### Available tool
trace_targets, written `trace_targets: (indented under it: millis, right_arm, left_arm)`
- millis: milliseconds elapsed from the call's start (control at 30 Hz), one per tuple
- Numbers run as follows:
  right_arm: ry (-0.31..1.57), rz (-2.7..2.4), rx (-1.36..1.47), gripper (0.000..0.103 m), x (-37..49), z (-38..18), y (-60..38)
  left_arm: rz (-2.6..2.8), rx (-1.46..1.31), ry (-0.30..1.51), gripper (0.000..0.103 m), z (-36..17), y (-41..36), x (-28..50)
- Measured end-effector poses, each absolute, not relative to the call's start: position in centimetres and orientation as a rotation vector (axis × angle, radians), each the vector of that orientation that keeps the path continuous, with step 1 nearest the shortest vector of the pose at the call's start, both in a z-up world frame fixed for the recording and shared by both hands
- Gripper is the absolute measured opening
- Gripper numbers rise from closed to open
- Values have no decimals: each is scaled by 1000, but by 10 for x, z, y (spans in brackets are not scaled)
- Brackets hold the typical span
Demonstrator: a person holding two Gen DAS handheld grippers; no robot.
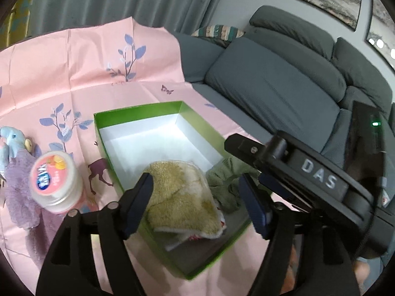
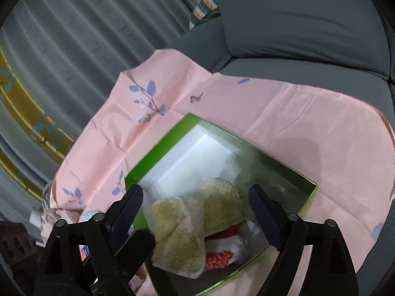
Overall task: Organize soft objects
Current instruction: 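Open the right gripper to drop the cloth into the box, then move the right gripper back to the purple mesh bath puff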
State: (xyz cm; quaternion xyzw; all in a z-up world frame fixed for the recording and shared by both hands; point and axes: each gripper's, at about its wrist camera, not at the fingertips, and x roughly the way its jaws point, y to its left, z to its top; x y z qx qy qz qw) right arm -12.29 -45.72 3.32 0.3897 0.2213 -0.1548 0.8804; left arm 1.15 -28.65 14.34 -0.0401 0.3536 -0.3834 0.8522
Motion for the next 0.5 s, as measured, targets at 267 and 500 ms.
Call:
trace_targets:
  millis: [267,500]
  right_arm:
    - [388,-272,765,96,-127,61,-427]
    - [373,-219,659,96,-121,82,-382]
  left_arm:
    - [-743,-119,620,89,175,-229,-7]
    - [-671,-216,611,98,187,-173,-13]
